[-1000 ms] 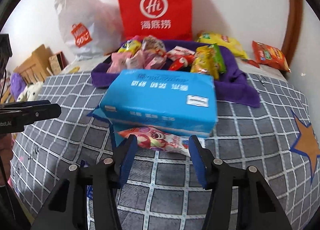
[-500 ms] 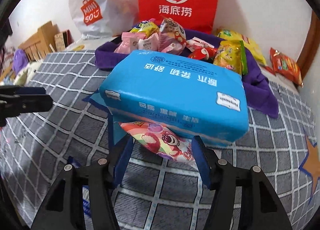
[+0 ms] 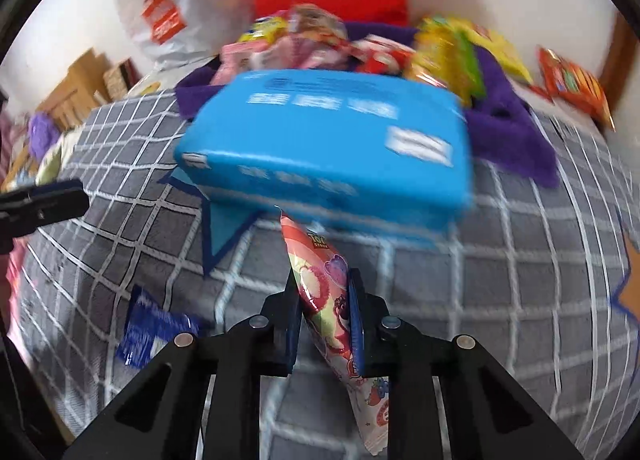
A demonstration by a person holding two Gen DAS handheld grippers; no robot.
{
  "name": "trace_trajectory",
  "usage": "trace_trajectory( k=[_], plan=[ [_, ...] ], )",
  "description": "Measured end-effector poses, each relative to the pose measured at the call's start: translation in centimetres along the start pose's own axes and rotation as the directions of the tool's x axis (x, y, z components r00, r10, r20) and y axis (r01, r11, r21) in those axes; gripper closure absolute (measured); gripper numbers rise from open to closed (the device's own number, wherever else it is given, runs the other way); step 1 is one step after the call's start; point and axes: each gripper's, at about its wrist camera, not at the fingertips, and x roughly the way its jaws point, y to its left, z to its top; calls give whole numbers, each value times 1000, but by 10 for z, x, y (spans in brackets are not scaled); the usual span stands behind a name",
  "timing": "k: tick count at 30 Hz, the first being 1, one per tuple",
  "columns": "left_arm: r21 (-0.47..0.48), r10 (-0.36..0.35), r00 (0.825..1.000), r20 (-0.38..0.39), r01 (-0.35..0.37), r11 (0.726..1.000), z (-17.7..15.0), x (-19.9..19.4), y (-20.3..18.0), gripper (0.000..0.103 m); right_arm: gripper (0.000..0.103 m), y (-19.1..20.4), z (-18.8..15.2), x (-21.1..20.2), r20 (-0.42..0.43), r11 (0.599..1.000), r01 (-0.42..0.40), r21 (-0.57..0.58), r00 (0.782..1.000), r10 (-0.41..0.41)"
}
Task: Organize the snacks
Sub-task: 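Grasp the pink Lotso strawberry-bear packet with the right tool, then grasp the dark blue packet with the left tool while the right tool holds the pink packet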
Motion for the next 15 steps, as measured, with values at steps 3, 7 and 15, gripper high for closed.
trace_trajectory(
  k=[3,7,15],
  plan=[
    [5,-7,1000,1,7,1000,-3,0,-6,35,82,-25,-11,-17,13,994,-14,112,1000,13],
    [16,-26,1000,-16,26,1000,-6,5,-19,35,80,-47,-26,-21,17,980,71,184,997,-75],
    [28,-71,992,-103,74,997,-29,23,-46,35,78,-40,-47,-18,112,981,161,105,979,-172]
  ],
)
